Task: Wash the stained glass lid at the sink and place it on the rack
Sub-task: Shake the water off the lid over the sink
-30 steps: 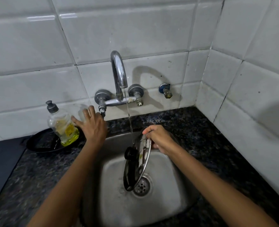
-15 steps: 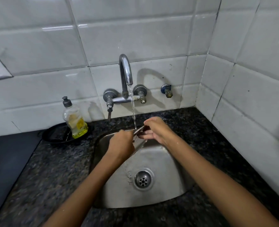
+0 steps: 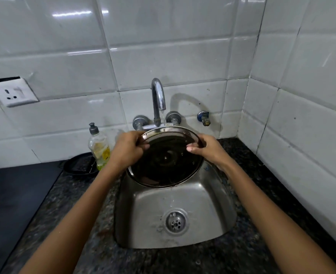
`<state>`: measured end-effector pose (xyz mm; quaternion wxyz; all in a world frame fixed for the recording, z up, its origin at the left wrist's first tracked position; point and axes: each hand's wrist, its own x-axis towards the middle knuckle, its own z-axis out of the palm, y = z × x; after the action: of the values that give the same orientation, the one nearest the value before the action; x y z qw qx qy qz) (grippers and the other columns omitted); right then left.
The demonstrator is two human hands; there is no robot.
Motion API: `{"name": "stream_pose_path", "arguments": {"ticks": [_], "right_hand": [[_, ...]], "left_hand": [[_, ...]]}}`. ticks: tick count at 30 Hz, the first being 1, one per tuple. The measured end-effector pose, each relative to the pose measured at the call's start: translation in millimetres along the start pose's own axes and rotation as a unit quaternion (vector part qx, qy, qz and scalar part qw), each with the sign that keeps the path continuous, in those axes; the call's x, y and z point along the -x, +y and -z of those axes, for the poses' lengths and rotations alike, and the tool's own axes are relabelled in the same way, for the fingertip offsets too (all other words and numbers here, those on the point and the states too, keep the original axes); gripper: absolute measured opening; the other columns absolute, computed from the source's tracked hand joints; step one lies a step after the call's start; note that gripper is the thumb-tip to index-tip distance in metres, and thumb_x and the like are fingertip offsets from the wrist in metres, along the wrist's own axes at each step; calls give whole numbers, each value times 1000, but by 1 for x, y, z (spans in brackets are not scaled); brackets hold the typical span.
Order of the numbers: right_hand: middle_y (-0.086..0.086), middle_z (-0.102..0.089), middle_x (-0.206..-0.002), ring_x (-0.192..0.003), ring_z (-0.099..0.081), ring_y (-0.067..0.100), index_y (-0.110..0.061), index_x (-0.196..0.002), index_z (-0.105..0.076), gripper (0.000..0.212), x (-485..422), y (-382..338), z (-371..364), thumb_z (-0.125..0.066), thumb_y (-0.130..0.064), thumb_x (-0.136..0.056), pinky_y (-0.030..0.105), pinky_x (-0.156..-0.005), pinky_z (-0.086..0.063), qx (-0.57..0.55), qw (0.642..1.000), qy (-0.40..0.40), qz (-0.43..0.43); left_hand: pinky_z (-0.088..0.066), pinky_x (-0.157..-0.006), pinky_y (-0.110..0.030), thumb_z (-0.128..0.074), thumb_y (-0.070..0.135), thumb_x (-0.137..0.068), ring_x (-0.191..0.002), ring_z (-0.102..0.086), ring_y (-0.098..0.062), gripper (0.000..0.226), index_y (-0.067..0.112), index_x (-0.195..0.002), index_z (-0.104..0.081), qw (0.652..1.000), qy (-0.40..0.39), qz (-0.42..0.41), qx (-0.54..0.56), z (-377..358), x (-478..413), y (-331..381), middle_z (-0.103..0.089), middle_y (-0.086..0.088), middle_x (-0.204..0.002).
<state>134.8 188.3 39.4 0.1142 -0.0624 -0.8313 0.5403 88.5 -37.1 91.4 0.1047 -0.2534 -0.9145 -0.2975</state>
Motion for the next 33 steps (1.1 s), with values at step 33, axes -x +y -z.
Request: {"name": "stream_pose_path", "arguments": {"ticks": [33], "right_hand": [[8, -67, -92, -87, -61, 17, 1, -98, -65, 21, -14, -62, 12, -66, -5, -78, 25, -80, -49, -84, 985, 110, 99]], "left_hand": [[-39, -73, -27, -63, 10, -80, -85, -61, -28, 17, 7, -97, -68, 992, 116, -38, 21, 39, -18, 20, -72, -15, -90]]}}
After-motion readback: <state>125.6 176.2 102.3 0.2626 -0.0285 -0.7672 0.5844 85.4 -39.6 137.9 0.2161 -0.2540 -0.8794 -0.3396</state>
